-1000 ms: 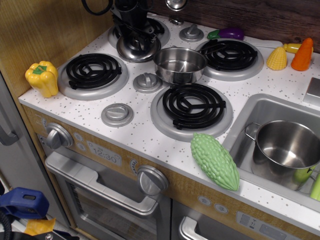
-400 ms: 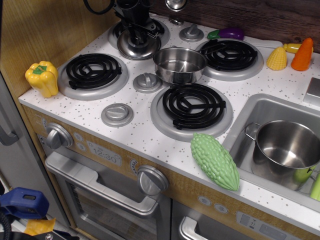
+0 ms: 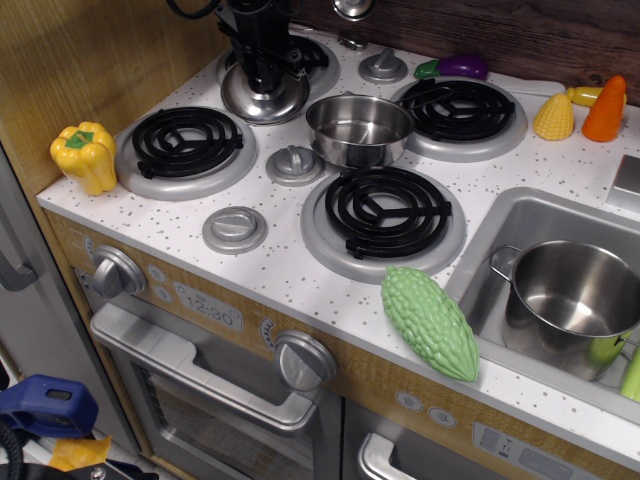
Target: Put lid on pot or pan
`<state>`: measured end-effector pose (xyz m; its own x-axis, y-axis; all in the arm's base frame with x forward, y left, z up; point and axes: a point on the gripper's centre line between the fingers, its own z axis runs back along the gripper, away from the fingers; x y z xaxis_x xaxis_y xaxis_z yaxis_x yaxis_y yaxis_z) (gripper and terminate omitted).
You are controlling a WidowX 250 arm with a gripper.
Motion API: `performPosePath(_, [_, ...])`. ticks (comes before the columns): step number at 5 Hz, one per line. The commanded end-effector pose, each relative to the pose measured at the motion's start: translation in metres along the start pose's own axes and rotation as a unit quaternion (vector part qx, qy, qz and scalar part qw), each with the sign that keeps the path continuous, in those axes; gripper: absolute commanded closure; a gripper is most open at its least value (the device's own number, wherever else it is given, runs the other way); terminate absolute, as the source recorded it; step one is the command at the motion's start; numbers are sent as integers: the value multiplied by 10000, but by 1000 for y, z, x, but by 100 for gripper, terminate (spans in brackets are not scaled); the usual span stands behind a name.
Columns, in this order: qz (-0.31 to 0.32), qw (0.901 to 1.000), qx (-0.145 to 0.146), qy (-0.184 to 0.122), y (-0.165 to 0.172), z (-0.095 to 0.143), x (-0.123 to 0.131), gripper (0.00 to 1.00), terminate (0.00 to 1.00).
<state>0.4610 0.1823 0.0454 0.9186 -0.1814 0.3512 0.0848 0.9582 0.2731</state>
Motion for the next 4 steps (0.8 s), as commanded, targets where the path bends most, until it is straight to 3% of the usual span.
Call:
performPosePath(1, [62, 9977, 592, -336, 10, 82, 50, 100, 0])
performPosePath(2, [224, 9984, 463, -254, -3, 89, 65, 100, 0])
performPosePath(3, [694, 9974, 137, -159, -26, 91, 73, 100, 0])
performPosePath(4, [1081, 9940, 152, -116, -53, 94, 72, 100, 0])
